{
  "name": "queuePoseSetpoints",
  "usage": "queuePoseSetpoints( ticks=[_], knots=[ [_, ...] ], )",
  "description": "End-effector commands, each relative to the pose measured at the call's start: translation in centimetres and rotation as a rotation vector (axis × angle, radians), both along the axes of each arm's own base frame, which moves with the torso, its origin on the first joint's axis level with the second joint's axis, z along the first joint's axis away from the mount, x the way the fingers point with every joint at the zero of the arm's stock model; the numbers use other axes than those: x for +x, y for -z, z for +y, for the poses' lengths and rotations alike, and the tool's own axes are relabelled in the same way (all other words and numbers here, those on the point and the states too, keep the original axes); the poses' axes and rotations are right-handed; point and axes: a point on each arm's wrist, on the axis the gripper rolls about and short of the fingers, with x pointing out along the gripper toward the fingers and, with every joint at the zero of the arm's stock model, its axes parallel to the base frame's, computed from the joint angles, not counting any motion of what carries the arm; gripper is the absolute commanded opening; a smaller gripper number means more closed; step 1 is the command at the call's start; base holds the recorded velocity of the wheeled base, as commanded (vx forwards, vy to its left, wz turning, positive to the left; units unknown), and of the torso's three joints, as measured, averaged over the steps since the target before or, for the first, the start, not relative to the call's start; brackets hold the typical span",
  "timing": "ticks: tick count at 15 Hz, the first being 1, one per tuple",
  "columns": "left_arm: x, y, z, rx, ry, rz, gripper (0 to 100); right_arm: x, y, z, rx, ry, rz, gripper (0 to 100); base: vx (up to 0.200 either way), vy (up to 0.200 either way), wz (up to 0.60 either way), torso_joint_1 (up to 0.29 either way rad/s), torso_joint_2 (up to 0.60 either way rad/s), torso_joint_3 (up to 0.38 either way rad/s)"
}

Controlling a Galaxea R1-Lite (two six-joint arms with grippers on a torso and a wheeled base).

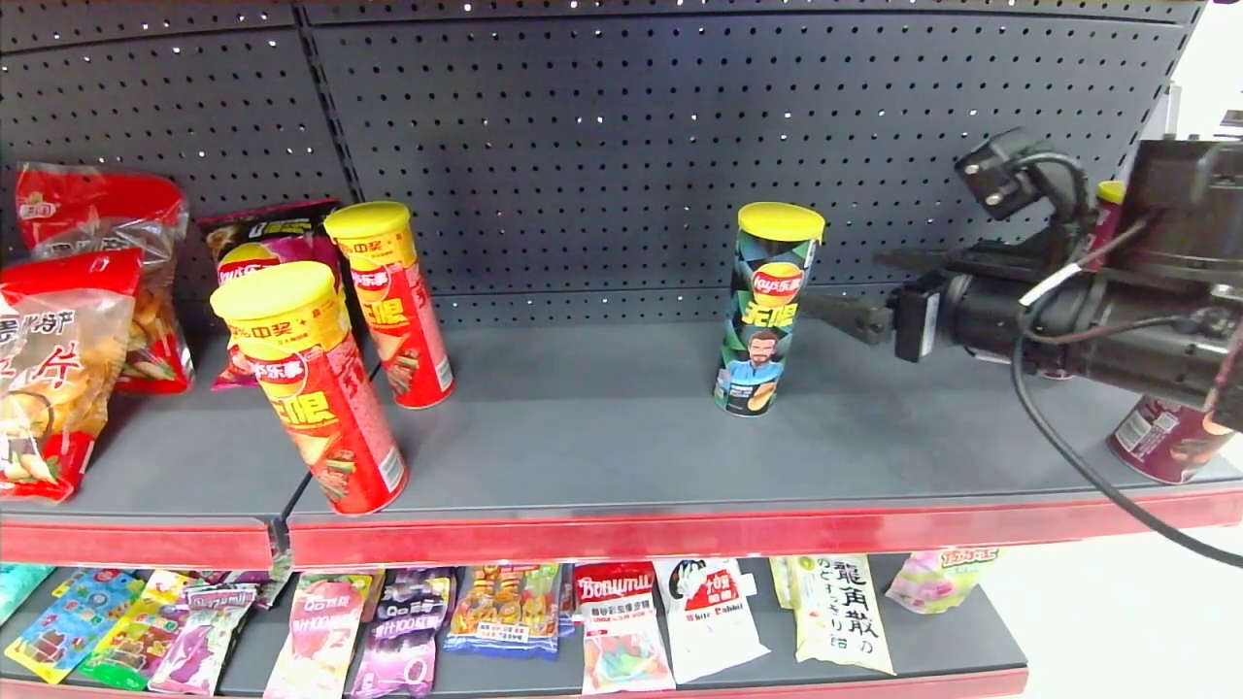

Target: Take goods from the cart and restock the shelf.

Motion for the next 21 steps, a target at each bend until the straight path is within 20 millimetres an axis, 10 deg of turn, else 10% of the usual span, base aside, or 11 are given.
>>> queuePoseSetpoints(
  ticks=[1, 21],
  knots=[
    [0.1, 0.0, 0.0, 0.001, 0.001, 0.008, 0, 2.5, 2.1, 2.0, -0.022, -0.027, 0.059, 100, 0.000, 0.000, 0.00, 0.000, 0.00, 0.000],
    [0.3, 0.3, 0.0, 0.003, 0.001, 0.031, 0, 7.8, 2.3, 4.2, 0.016, -0.025, 0.030, 100, 0.000, 0.000, 0.00, 0.000, 0.00, 0.000]
  ],
)
